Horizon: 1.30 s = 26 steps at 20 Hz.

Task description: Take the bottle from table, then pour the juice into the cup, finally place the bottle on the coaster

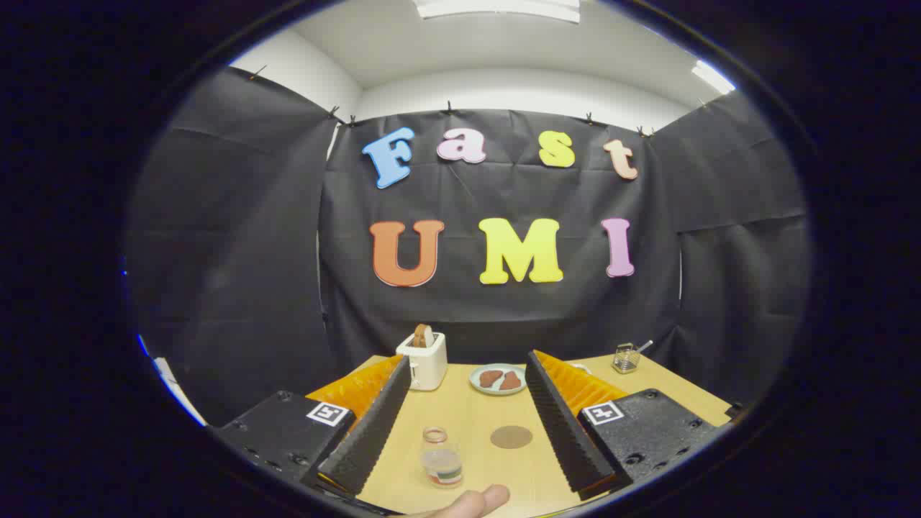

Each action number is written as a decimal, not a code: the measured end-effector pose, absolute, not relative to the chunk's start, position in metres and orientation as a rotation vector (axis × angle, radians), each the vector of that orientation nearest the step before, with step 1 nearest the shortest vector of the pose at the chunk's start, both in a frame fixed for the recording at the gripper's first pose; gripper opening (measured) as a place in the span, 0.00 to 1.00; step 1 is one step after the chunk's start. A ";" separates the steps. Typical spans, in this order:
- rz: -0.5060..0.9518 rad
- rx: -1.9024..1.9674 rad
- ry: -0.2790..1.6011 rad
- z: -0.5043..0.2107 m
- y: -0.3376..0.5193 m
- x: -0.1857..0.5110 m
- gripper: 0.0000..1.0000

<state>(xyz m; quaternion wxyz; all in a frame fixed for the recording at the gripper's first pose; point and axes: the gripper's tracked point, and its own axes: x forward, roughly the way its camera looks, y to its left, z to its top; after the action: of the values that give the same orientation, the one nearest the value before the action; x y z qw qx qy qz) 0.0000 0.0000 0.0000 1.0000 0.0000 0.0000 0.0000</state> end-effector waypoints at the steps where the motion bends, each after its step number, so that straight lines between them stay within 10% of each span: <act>1: -0.006 -0.008 -0.004 0.000 -0.003 -0.003 1.00; 26: -0.032 0.022 0.010 -0.067 0.022 -0.034 1.00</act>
<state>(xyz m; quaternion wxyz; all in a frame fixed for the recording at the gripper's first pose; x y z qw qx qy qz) -0.0338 0.0215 -0.0674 0.9998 0.0109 0.0051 -0.0159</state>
